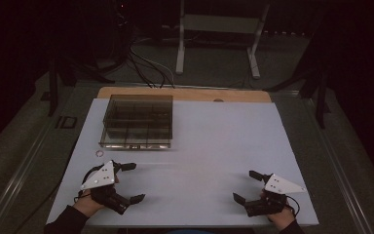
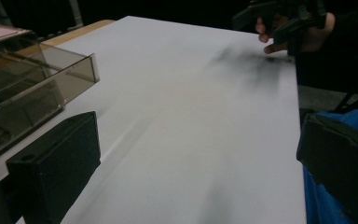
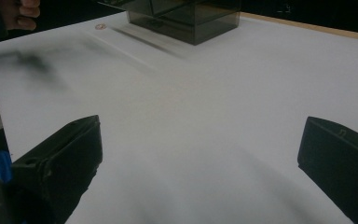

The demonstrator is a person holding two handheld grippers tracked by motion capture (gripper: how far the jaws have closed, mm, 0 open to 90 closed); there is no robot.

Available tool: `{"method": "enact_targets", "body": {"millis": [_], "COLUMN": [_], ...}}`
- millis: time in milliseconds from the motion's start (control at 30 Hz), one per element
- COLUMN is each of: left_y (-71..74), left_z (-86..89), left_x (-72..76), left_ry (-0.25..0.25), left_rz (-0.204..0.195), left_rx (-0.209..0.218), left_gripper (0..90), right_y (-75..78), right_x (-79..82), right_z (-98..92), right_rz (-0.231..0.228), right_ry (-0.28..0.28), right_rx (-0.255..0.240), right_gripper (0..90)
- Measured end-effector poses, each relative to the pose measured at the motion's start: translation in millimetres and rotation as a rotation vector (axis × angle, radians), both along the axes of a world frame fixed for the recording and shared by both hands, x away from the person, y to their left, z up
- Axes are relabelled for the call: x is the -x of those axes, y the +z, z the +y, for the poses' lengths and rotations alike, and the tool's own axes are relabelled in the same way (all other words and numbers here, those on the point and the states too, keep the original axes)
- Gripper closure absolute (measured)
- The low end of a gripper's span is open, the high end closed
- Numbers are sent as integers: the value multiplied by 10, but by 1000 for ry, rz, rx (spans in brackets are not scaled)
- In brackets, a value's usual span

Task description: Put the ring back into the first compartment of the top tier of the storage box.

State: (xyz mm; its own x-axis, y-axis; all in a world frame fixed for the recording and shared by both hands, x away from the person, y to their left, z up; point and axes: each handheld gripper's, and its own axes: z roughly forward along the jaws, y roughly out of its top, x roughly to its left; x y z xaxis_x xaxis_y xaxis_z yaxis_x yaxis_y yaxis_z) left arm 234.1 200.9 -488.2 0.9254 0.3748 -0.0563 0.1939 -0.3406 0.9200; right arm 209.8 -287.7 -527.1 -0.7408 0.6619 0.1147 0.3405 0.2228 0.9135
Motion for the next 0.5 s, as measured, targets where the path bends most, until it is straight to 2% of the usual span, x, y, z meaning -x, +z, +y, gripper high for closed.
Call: {"method": "enact_targets", "body": {"millis": [500], "left_y": [255], "left_z": [108], "left_x": [-93], "left_ry": [11], "left_rz": [-24], "left_rx": [4], "left_gripper": [11], "right_y": [-1], "right_x": [0], "right_z": [3], "right_rz": [4], "right_ry": [6], "right_rx": [-7], "right_gripper": [0]}}
